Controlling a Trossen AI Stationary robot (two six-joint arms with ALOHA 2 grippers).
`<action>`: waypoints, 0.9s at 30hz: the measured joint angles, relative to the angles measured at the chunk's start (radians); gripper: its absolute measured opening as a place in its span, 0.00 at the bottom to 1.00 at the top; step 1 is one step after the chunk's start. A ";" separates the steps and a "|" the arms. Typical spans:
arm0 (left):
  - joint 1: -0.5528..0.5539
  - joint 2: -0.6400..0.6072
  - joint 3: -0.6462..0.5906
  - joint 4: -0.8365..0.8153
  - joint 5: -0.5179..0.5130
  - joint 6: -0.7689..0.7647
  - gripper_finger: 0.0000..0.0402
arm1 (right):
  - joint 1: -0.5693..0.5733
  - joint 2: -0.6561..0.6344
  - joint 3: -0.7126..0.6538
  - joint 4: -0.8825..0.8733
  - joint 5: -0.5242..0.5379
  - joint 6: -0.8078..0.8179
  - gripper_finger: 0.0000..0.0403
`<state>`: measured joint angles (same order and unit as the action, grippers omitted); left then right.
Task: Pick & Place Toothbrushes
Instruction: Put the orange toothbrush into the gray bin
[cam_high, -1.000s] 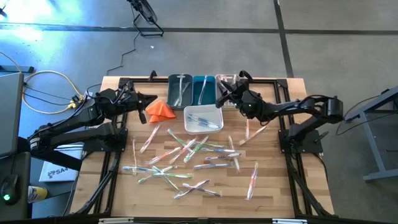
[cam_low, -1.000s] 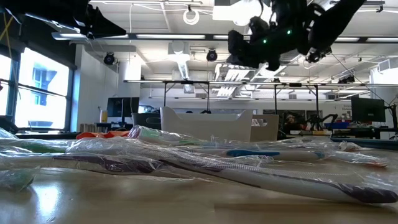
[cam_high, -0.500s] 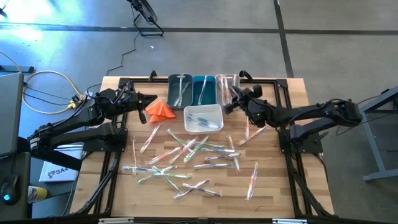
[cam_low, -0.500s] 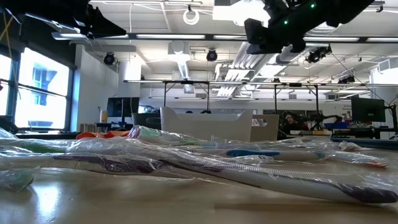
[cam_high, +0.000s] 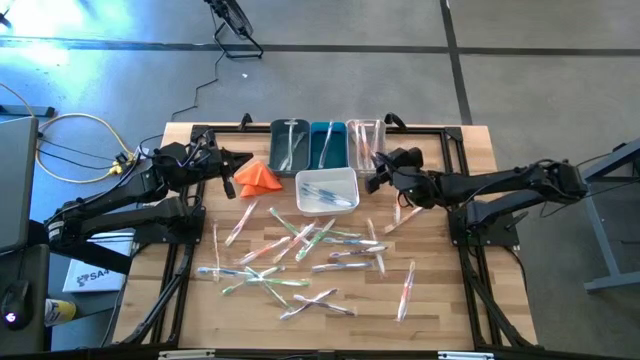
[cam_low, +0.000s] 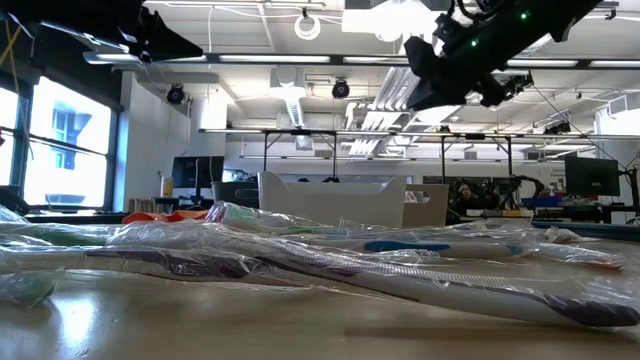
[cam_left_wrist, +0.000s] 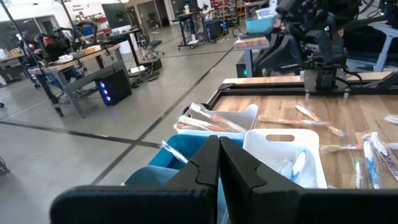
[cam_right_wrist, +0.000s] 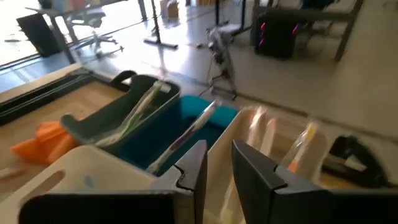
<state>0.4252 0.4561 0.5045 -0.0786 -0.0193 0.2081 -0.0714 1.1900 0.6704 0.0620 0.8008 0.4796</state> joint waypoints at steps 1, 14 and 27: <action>0.000 0.000 0.000 0.001 0.000 0.000 0.02 | -0.008 0.000 0.000 -0.013 -0.033 0.026 0.16; 0.000 0.000 0.000 0.001 -0.003 0.000 0.02 | -0.168 0.000 0.000 -0.176 -0.602 0.186 0.09; 0.000 0.000 0.000 0.002 -0.002 0.000 0.02 | -0.110 0.001 0.000 -0.268 -0.739 0.198 0.01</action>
<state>0.4252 0.4561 0.5045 -0.0763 -0.0209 0.2081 -0.1818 1.1912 0.6704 -0.2064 0.0613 0.6780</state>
